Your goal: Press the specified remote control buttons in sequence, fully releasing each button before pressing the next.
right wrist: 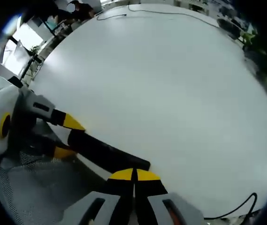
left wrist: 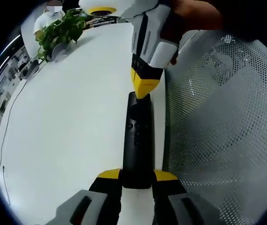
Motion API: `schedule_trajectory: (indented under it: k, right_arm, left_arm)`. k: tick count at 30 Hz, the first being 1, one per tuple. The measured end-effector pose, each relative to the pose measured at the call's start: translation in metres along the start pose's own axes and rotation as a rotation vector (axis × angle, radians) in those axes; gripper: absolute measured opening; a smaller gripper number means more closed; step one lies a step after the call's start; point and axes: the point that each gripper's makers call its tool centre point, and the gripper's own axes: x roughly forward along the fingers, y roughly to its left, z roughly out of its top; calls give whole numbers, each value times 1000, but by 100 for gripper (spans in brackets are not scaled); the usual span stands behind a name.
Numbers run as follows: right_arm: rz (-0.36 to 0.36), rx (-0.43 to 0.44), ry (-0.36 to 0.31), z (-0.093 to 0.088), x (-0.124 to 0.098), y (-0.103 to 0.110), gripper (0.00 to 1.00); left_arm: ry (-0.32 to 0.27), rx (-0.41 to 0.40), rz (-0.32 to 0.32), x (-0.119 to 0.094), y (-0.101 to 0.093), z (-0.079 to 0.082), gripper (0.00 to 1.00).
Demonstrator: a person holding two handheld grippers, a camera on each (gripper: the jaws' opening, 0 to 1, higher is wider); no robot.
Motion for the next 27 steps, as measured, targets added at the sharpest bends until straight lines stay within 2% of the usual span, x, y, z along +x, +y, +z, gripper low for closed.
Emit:
schedule_trajectory:
  k: [2,6,11,20,27]
  right_arm:
    - [1,-9,3,0,0,0,0]
    - [35,66,-15,0,-1,-1,0]
    - [59,112,-8,0,-1,-1,0]
    - [76,124,-25,2,-3,3,0]
    - [72,114,-8,0,-1,4,0]
  left_arm:
    - [1,1,-2,0,0,0,25]
    - [0,3,0,0,0,0,25]
    - [-5,4,2,0,0,0,25]
    - [-7,2,1,0,0,0,25]
    - [-7,2,2,0,0,0,25]
